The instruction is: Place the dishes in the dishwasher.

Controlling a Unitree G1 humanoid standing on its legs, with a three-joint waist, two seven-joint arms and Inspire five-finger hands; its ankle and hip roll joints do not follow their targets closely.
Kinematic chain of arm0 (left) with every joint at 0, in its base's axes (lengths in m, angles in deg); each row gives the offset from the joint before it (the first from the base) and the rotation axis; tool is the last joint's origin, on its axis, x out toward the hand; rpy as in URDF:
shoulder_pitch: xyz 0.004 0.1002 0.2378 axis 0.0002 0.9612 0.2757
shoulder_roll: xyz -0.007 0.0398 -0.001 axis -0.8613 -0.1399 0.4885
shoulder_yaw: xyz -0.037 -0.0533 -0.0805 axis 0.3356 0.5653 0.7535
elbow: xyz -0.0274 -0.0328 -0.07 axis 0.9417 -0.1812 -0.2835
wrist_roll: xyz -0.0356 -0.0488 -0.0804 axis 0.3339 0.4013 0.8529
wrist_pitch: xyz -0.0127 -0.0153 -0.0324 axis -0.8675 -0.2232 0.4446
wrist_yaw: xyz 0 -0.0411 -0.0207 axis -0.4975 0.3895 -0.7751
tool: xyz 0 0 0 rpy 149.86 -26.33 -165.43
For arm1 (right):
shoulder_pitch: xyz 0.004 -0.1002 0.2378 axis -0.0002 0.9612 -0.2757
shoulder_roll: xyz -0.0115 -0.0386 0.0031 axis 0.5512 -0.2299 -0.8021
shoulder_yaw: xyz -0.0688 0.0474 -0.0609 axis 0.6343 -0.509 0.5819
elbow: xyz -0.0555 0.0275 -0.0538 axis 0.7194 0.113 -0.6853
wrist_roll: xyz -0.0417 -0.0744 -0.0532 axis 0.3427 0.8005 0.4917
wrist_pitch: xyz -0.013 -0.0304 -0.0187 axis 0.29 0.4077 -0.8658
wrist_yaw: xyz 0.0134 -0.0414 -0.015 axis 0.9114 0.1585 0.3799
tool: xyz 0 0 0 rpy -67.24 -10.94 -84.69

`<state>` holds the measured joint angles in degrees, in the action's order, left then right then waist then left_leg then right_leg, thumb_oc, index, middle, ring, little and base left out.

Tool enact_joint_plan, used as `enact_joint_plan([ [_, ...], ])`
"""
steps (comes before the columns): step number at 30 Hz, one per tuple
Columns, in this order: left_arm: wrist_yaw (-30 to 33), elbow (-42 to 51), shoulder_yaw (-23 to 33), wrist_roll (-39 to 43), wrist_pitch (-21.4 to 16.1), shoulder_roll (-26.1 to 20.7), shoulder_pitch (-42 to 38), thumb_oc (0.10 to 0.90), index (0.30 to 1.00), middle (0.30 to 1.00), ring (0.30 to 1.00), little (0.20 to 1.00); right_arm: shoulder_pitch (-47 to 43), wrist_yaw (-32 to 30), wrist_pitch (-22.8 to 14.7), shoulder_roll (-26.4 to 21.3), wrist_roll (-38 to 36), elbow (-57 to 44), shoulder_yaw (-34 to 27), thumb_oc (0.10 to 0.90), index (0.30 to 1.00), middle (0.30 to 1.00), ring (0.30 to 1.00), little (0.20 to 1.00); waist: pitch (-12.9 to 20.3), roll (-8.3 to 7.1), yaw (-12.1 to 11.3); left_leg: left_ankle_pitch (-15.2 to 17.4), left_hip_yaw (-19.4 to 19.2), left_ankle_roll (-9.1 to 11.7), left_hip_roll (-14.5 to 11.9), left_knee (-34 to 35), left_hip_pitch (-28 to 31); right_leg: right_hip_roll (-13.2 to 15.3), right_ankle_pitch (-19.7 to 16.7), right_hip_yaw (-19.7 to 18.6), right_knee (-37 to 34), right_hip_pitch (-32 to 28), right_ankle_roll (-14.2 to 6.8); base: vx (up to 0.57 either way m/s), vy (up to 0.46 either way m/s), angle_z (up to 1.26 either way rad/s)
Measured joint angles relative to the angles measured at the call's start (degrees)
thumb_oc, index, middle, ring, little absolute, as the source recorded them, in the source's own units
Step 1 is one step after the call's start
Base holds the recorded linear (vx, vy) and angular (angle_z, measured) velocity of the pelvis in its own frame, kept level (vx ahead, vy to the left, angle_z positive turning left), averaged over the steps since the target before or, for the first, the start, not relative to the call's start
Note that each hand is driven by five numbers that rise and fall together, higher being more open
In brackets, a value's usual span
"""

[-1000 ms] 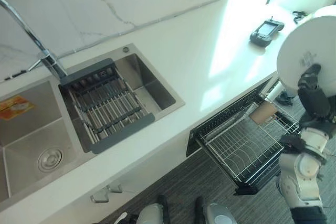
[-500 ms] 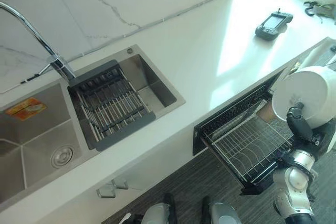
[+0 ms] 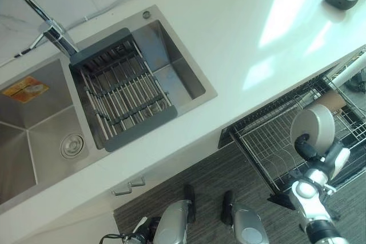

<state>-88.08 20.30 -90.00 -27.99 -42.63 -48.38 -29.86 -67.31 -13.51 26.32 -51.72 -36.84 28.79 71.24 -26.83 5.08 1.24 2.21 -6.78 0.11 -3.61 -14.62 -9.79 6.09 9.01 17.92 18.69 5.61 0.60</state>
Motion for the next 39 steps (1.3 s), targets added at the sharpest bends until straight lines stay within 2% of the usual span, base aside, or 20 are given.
enact_joint_plan([
  [1,0.0,0.2,0.0,0.0,0.0,-0.1,0.0,0.8,0.9,0.9,0.9,0.9,-1.1,0.0,2.6,-0.4,3.2,0.2,0.6,0.4,0.3,0.3,0.3,0.3,-0.1,-0.16,-0.3,0.0,0.1,0.0,0.0,0.0,0.0,0.0,0.0,0.0,-0.1,-0.1,0.0,0.03,0.018,0.06],
  [3,0.0,0.6,-0.2,0.0,-0.4,-0.5,0.0,0.8,0.9,0.9,0.9,0.9,-2.2,-0.8,5.4,-1.0,8.4,0.5,2.1,0.4,0.3,0.3,0.3,0.3,-0.2,-0.27,-1.4,0.1,0.1,-0.1,0.0,0.0,-0.2,0.0,-0.1,0.0,-0.3,-0.1,0.0,0.0,0.0,0.0],
  [6,0.0,0.9,-0.4,0.0,-1.4,-1.5,-0.6,0.8,0.9,0.9,0.9,0.9,-3.0,-2.6,8.6,-2.6,15.8,1.0,4.4,0.4,0.3,0.3,0.3,0.3,-0.6,-0.54,-1.6,-0.1,0.9,-0.3,0.3,-0.1,-1.0,0.0,-0.2,0.6,-0.6,0.1,-0.1,-0.01,0.009,0.12],
  [7,-0.1,0.9,-0.4,0.0,-1.8,-1.6,-1.1,0.8,0.9,0.9,0.9,0.9,-5.4,-5.0,11.2,-4.0,19.8,3.3,6.7,0.4,0.3,0.3,0.3,0.3,-1.2,-0.44,-2.0,-0.1,0.9,-0.4,0.5,0.0,-1.7,0.2,-0.3,0.6,-0.5,0.6,-0.2,-0.01,0.029,0.09],
  [8,0.0,0.8,-0.5,0.0,-2.1,-1.6,-1.8,0.8,0.9,0.9,0.9,0.9,-6.7,-5.9,12.1,-5.1,21.4,4.5,7.6,0.4,0.3,0.3,0.3,0.3,-2.0,-0.11,-2.1,-0.2,1.0,-0.5,0.6,-0.1,-2.2,0.2,-0.4,0.7,-0.4,1.1,-0.3,-0.02,0.028,0.05],
  [9,0.0,0.8,-0.5,0.0,-2.7,-1.6,-2.8,0.8,0.9,0.9,0.9,0.9,-9.2,-8.0,14.6,-6.1,24.1,7.1,9.3,0.4,0.3,0.3,0.3,0.3,-3.2,0.65,-2.7,-0.5,1.0,-0.8,0.7,-0.1,-3.3,0.4,-0.8,0.7,-0.4,2.2,-0.4,-0.04,0.031,0.04],
  [12,0.0,-0.6,-0.8,0.1,-4.3,-1.6,-4.8,0.8,0.9,0.9,0.9,0.9,-12.0,-11.4,16.7,-4.6,25.6,11.7,12.8,0.4,0.3,0.3,0.3,0.3,-3.6,1.21,-3.8,-0.6,1.3,-0.9,0.9,-0.4,-3.9,0.4,-0.8,1.1,-0.5,2.7,-0.4,-0.05,0.03,0.07],
  [13,0.0,-1.2,-1.1,0.1,-4.9,-1.6,-6.3,0.8,0.9,0.9,0.9,0.9,-12.8,-14.5,19.3,-3.7,26.9,14.1,13.1,0.4,0.3,0.3,0.3,0.3,-3.8,1.84,-4.7,-0.6,1.7,-0.9,0.9,-0.7,-5.0,0.5,-0.8,1.5,-0.4,3.5,-0.4,-0.06,0.027,0.13],
  [16,0.1,-1.7,-2.0,2.2,-5.9,-1.7,-6.4,0.8,0.9,0.9,0.9,0.9,-13.4,-18.8,23.2,-2.7,28.5,17.2,13.2,0.4,0.3,0.3,0.3,0.3,-3.8,1.95,-4.6,-0.8,2.2,-1.2,1.4,-0.7,-5.6,0.8,-0.8,1.6,-0.1,4.1,-0.4,-0.08,0.011,0.1],
  [19,0.2,-1.6,-2.1,2.3,-6.1,-1.7,-6.9,0.8,0.9,0.9,0.9,0.9,-14.2,-19.5,25.2,-2.5,28.4,18.2,13.6,0.4,0.3,0.3,0.3,0.3,-3.9,2.17,-4.6,-1.2,2.4,-1.5,1.7,-1.0,-7.3,1.2,-0.8,1.5,1.0,6.1,-0.4,-0.07,0.009,0.05],
  [24,0.4,-1.7,-2.7,3.6,-7.1,-1.8,-7.0,0.8,0.9,0.9,0.9,0.9,-15.6,-20.3,25.3,-0.3,28.1,21.7,14.5,0.4,0.3,0.3,0.3,0.3,-4.0,2.28,-4.6,-3.0,2.2,-1.9,2.4,0.6,-8.2,2.1,-0.7,1.1,2.6,8.3,-0.5,-0.06,0.021,0.01],
  [28,0.6,-1.5,-3.2,4.5,-7.5,-2.0,-7.2,0.8,0.9,0.9,0.9,0.9,-17.4,-20.8,29.1,0.2,27.8,21.9,14.5,0.406,0.309,0.309,0.309,0.309,-3.9,2.32,-4.6,-4.0,2.1,-2.0,2.7,1.1,-9.9,2.8,-0.7,0.9,4.4,11.2,-0.5,-0.08,0.024,0.02],
  [29,0.6,-1.5,-3.2,4.5,-7.5,-2.0,-7.2,0.8,0.9,0.9,0.9,0.9,-17.5,-20.8,29.2,0.2,27.7,21.9,14.5,0.585,0.578,0.578,0.578,0.578,-3.9,2.32,-4.7,-4.1,2.0,-2.1,2.8,1.1,-10.2,2.8,-0.7,0.7,4.7,11.5,-0.4,-0.07,0.042,-0.01],
  [30,0.6,-1.4,-3.2,4.5,-7.5,-2.0,-7.3,0.8,0.9,0.9,0.9,0.9,-17.7,-20.8,29.4,0.2,27.4,21.9,14.7,0.8,0.9,0.9,0.9,0.9,-3.9,2.33,-4.8,-4.3,1.9,-2.1,2.8,1.1,-10.4,2.9,-0.7,0.6,4.8,12.0,-0.4,-0.06,0.044,-0.04],
  [34,1.3,-1.4,-3.3,4.6,-7.5,-2.0,-7.3,0.8,0.9,0.9,0.9,0.9,-17.6,-20.6,30.0,2.1,25.6,22.2,15.8,0.8,0.9,0.9,0.9,0.9,-3.9,2.37,-4.6,-4.4,1.3,-2.0,2.7,1.2,-10.6,2.9,-0.7,-0.1,5.2,12.7,-0.3,-0.06,0.035,-0.08],
  [37,1.3,-1.5,-3.2,5.7,-7.6,-2.0,-7.4,0.8,0.9,0.9,0.9,0.9,-17.2,-18.0,25.0,4.5,22.6,23.1,16.0,0.8,0.9,0.9,0.9,0.9,-3.9,2.43,-4.6,-4.6,1.4,-2.1,2.7,1.0,-11.2,2.9,-0.9,-0.1,5.7,13.3,-0.3,-0.02,0.001,-0.01],
  [39,1.3,-1.2,-3.2,6.2,-7.3,-2.0,-7.4,0.8,0.9,0.9,0.9,0.9,-17.5,-14.5,22.4,4.0,21.3,23.0,16.2,0.8,0.9,0.9,0.9,0.9,-3.9,2.43,-4.7,-4.7,1.5,-2.1,2.7,0.9,-11.1,2.8,-0.9,0.0,5.7,13.2,-0.3,-0.01,-0.012,0.02],
])
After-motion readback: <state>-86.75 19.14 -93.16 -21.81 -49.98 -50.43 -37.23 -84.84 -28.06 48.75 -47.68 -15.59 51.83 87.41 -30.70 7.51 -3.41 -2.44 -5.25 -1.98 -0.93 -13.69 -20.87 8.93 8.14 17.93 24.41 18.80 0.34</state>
